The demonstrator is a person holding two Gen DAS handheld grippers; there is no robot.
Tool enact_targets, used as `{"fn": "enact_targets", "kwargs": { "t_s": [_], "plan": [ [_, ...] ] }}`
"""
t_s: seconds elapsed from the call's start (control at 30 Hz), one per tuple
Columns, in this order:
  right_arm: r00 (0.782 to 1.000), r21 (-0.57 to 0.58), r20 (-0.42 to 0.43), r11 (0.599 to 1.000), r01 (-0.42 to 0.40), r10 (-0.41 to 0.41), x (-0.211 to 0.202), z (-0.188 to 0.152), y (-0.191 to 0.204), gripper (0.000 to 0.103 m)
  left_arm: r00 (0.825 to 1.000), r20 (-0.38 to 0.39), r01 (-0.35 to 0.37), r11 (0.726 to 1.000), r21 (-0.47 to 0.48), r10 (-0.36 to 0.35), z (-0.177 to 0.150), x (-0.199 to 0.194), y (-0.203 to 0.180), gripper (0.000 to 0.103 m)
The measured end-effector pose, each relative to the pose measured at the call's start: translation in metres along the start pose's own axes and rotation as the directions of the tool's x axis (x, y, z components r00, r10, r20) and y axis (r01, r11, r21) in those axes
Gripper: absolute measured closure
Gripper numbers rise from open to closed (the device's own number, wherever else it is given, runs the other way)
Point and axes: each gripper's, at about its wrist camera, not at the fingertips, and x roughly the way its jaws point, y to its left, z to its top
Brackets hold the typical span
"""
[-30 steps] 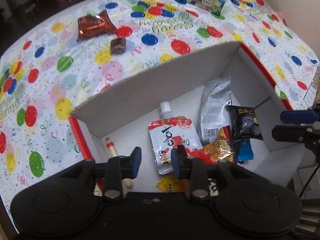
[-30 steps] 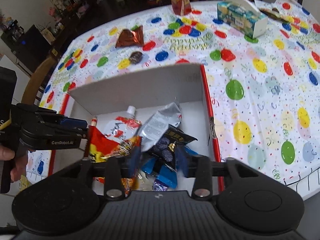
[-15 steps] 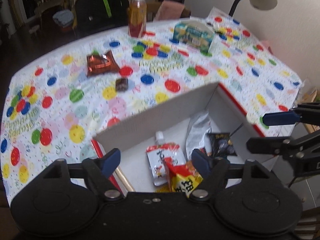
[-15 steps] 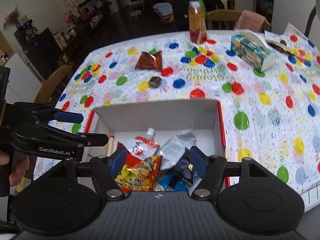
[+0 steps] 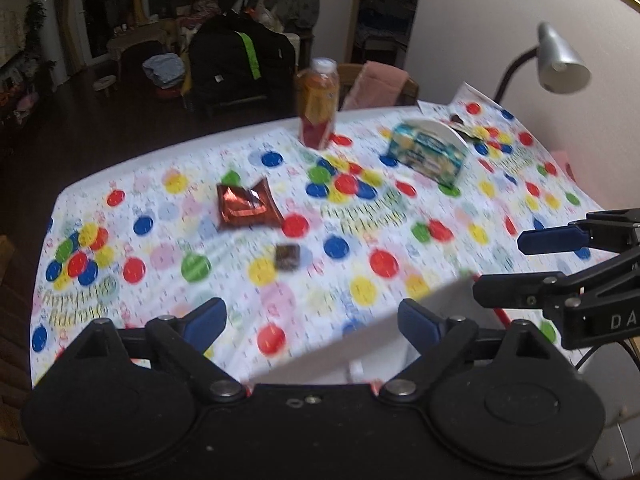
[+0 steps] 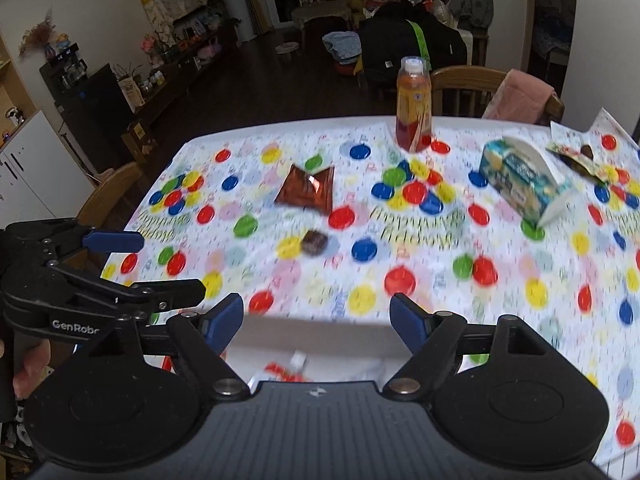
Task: Organize snacks
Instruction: 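Move both grippers back toward the red foil bag and brown candy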
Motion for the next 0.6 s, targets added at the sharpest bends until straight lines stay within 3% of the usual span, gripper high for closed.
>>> {"fn": "enact_targets", "kwargs": {
  "t_s": [0.13, 0.3, 0.6],
  "plan": [
    [1.000, -0.021, -0.014, 1.000, -0.010, 0.010, 0.022, 0.031, -0.010, 0.023, 0.998, 0.039, -0.045, 0.998, -0.038, 0.046, 0.028, 0.016, 0.010, 0.001],
    [0.998, -0.065, -0.053, 0.998, -0.026, 0.023, 0.059, 0.064, -0.020, 0.023, 0.995, 0.032, -0.089, 0.988, -0.128, 0.094, 0.064, 0.047, 0.032, 0.001],
    [0.983, -0.164, -0.173, 0.982, -0.089, 0.061, 0.142, 0.096, -0.028, 0.023, 0.988, -0.096, -0.149, 0.917, -0.370, 0.121, 0.102, 0.127, 0.081, 0.001]
  ]
}}
